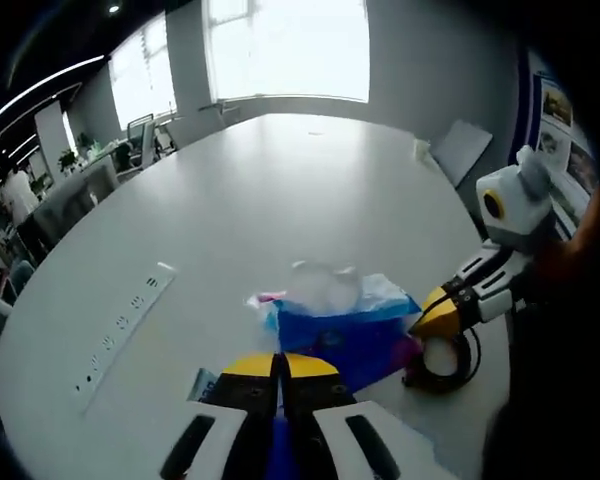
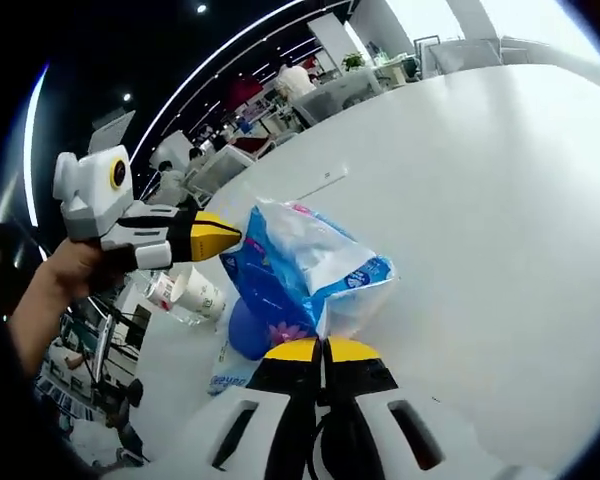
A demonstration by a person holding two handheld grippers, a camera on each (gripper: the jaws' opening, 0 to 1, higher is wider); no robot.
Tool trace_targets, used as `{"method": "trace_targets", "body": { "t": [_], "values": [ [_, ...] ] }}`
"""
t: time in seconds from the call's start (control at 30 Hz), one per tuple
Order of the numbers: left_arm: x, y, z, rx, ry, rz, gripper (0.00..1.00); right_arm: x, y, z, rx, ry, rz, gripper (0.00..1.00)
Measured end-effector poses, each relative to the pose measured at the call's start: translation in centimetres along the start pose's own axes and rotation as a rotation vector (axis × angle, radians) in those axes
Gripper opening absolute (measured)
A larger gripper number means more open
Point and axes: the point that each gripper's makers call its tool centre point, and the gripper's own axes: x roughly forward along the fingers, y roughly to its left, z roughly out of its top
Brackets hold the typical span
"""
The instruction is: Arrange the tabletop items into an orderly group along one side of the table until the central work area is clear of visible clutter.
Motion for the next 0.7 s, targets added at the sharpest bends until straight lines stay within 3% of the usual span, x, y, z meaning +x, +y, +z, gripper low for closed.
{"method": "trace_targets", "body": {
  "t": [0.23,0.7],
  "values": [
    [-0.7,-0.9,0.5,-0.052,-0.037,0.023,0.00,-1.0,-0.9,1.2,-0.004,-0.022,-0.009,0.00],
    [-0.8,-1.5,0.9,-0.195,-0.120,0.092,0.00,-1.8,-2.7,4.6,-0.132,-0.041,-0.036,0.00]
  ]
}}
